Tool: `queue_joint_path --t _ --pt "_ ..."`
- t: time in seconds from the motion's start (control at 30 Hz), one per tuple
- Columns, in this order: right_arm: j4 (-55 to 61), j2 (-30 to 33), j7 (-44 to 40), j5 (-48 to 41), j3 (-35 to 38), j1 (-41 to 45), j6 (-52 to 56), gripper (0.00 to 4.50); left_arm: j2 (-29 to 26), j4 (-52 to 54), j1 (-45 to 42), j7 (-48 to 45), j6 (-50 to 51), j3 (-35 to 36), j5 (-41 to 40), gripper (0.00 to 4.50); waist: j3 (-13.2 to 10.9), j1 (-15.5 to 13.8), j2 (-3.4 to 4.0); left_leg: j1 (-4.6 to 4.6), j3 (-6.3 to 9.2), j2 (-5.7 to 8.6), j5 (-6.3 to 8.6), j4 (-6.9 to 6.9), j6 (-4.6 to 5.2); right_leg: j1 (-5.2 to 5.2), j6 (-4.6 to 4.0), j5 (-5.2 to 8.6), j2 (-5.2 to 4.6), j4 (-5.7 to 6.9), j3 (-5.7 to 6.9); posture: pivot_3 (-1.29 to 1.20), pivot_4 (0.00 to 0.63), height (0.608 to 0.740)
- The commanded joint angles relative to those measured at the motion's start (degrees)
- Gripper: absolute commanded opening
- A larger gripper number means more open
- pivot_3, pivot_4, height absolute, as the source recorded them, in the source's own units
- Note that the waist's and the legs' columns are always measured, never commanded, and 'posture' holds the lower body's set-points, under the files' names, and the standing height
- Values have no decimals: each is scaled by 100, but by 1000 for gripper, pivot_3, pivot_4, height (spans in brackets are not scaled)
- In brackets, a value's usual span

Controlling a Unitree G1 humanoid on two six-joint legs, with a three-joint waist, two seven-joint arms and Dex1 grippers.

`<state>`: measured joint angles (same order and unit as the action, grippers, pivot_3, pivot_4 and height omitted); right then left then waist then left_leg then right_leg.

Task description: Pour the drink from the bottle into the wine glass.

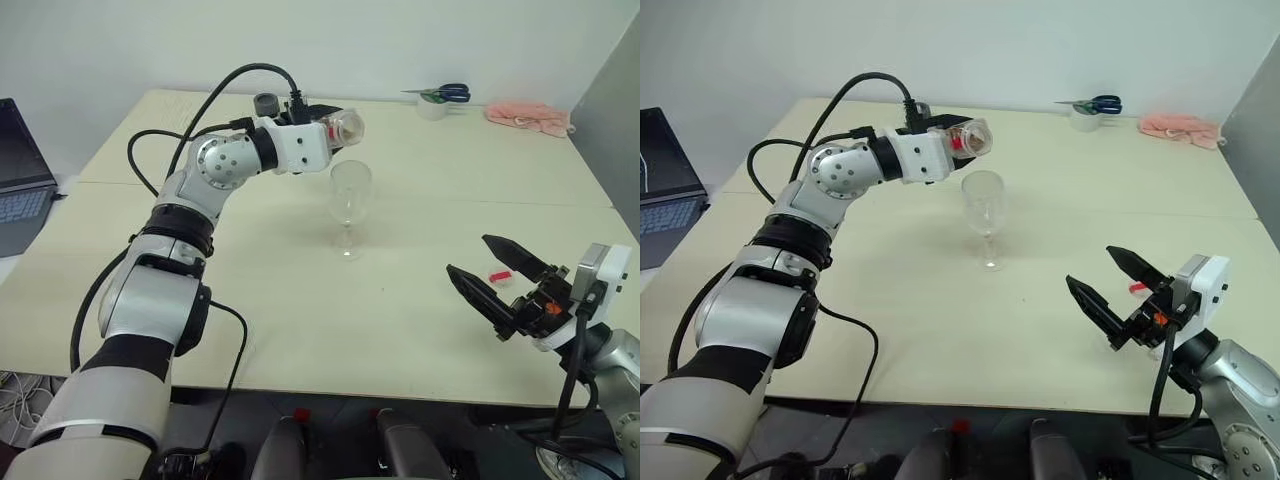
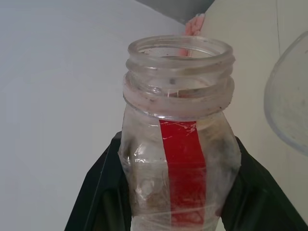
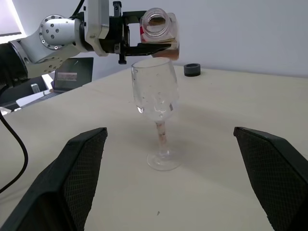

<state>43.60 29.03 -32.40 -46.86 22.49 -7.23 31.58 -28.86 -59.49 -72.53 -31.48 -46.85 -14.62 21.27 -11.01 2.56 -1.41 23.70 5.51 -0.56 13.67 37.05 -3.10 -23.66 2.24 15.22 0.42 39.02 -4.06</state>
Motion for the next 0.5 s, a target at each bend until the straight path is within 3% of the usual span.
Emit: queue_joint_path --t 0.03,0.2,0.5 --pt "47 102 31 -141 -26 161 -117 4500 -138 199 -85 354 -222 -80 228 1817 0 0 0 -2 0 0 0 0 0 1 0 0 0 0 0 0 150 740" --pt "-3 144 116 -136 -139 310 -86 4500 -292 218 -142 1015 -385 -317 820 1817 0 0 0 -7 0 0 0 -1 0 6 0 0 0 1 1 0 150 740" --pt "-56 222 218 -103 -231 350 -94 4500 -381 134 -216 1516 -542 -479 1146 1817 0 -7 0 -11 0 1 0 0 0 11 0 0 -1 1 1 0 150 740"
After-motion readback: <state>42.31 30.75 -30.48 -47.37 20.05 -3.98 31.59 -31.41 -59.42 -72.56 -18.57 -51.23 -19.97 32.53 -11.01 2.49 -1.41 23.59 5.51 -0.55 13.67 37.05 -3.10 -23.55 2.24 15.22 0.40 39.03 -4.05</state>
